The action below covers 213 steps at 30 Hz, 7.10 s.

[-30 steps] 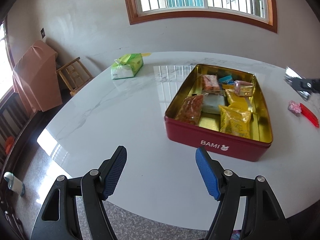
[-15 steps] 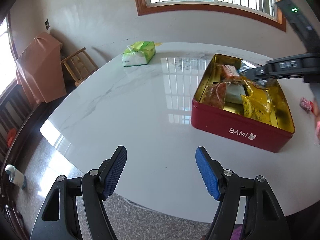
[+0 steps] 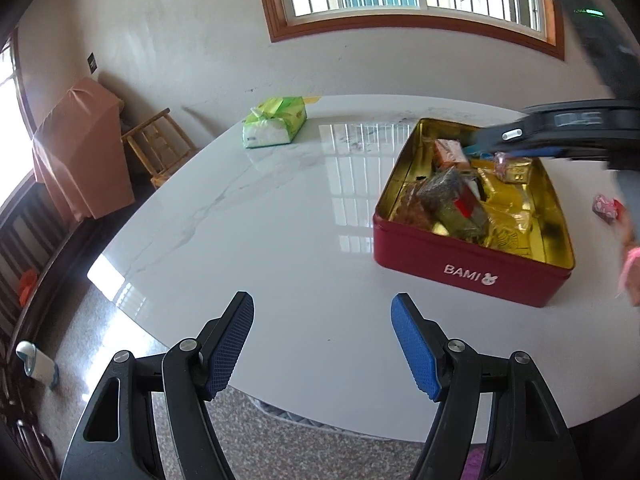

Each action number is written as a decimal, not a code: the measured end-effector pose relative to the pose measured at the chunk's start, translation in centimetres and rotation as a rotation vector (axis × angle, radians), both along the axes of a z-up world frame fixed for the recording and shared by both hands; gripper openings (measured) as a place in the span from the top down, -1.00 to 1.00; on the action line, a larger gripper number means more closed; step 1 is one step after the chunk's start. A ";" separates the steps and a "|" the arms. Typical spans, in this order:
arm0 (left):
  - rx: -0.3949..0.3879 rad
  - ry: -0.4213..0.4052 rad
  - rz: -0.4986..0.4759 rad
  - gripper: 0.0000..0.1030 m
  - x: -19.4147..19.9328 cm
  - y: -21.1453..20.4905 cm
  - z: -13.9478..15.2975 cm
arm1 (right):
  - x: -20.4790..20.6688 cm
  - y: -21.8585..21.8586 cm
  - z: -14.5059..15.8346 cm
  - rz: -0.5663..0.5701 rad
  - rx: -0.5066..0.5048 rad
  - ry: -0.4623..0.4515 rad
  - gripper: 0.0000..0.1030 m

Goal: Organize snacks
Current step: 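Carry the silver foil packet into the tin with the right gripper and release it, then close the left gripper on the pink wrapped candy while the right tool moves toward the red packet, then grasp the red snack packet with the right gripper while the left lifts the pink candy, then carry the pink candy over the tin with the left gripper while the right holds the red packet, then lower the pink candy into the tin and open the left gripper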

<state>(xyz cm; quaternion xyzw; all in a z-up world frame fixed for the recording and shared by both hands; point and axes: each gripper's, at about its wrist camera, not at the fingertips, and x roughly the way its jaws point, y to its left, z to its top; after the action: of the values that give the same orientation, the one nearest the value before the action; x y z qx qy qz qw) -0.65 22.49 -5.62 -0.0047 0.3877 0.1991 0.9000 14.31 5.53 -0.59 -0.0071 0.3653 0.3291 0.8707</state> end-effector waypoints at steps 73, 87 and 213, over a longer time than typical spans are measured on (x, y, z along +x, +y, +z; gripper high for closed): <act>-0.287 0.167 -0.751 0.11 15.4 -26.3 2.6 | -1.2 -32.6 -7.7 -0.331 -0.219 0.014 -0.44; -0.302 0.088 -0.617 0.11 7.3 -20.3 8.1 | 9.1 -22.5 -8.8 0.026 -0.341 0.124 -0.44; -0.111 0.129 -0.381 0.10 27.9 -5.3 -0.2 | 0.5 -36.3 -9.1 -0.704 -0.209 0.104 0.15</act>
<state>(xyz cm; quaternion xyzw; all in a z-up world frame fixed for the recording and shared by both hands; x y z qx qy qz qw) 27.24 17.22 -5.80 0.0321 0.4487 0.0035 0.8931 14.85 -30.76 -9.65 0.0465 0.4208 -0.0297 0.9055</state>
